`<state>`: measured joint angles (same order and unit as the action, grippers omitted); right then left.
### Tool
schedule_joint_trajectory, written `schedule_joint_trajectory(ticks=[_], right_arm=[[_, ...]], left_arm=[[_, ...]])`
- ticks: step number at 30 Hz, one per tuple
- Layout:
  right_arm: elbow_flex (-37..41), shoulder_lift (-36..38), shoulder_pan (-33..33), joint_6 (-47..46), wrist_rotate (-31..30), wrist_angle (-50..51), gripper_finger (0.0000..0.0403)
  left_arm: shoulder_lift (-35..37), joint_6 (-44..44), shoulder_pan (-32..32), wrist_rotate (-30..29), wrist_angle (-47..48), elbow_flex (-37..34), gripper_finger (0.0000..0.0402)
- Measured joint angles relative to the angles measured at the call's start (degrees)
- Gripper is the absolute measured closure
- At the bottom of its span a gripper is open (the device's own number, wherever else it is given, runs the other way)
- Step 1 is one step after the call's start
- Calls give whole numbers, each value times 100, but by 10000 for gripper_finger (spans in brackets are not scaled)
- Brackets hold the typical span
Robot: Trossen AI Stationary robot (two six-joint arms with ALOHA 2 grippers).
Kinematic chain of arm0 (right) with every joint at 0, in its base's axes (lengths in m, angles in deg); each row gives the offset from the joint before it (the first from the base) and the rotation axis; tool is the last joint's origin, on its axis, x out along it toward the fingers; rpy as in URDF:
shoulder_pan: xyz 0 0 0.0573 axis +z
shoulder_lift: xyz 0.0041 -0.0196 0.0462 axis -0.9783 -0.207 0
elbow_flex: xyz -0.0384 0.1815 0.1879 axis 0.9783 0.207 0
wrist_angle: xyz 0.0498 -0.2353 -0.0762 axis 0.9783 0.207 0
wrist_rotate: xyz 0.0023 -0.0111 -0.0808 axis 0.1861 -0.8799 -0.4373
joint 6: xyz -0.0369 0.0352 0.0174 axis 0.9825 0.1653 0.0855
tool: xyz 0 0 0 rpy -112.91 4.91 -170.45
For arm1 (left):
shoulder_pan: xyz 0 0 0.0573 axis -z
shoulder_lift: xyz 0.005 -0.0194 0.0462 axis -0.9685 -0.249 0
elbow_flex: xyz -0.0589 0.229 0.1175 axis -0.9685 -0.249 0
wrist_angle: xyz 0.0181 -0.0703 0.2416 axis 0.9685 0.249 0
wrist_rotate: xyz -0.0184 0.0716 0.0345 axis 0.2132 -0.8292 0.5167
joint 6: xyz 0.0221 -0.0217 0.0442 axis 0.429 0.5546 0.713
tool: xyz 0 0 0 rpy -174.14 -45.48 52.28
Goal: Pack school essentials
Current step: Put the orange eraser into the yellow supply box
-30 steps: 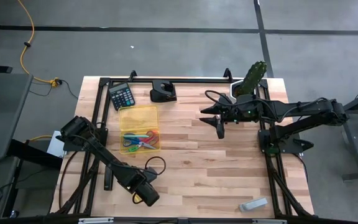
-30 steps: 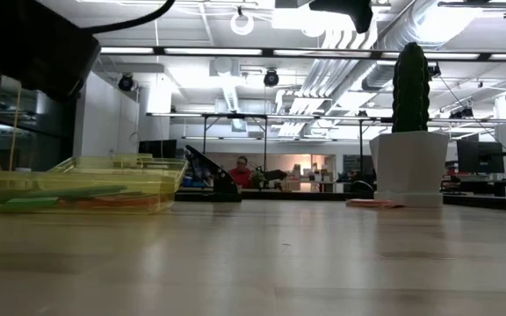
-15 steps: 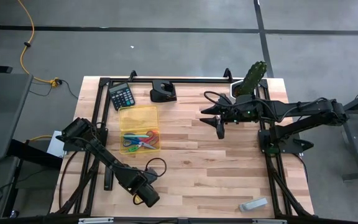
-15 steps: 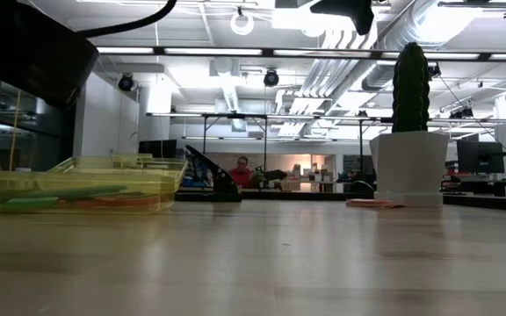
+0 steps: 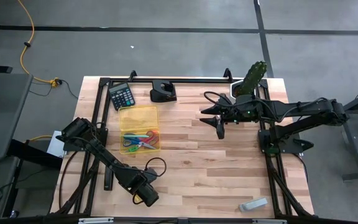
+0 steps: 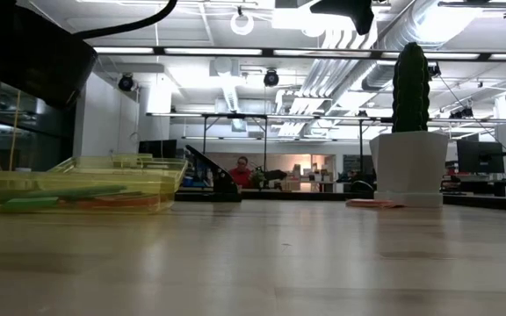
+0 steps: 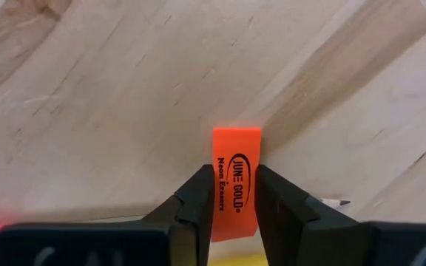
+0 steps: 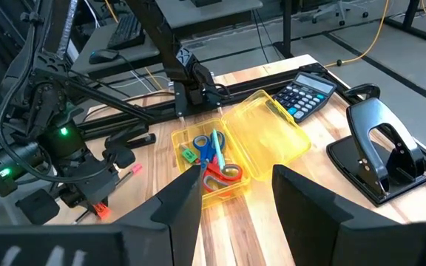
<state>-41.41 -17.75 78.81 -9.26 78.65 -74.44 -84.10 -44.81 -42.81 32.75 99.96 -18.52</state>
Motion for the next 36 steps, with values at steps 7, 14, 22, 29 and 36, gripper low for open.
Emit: schedule_joint_trajectory(ticks=[7, 14, 22, 29, 36], right_arm=[[0, 0, -1, 2, 2, 48, 245], [0, 0, -2, 0, 2, 126, 245], [0, 0, 0, -12, 3, 135, 245], [0, 0, 2, -109, 318, -81, 245], [0, 0, 2, -262, 335, -826, 245]], left_arm=[[397, 363, -13, -485, 372, 67, 329], [1456, 1108, -13, -1529, 551, 87, 329], [3173, 3222, -20, -3711, 328, 91, 329], [4487, 4749, -291, -4987, -106, -242, 330], [5806, 6542, -1181, -3457, -3105, -2093, 330]])
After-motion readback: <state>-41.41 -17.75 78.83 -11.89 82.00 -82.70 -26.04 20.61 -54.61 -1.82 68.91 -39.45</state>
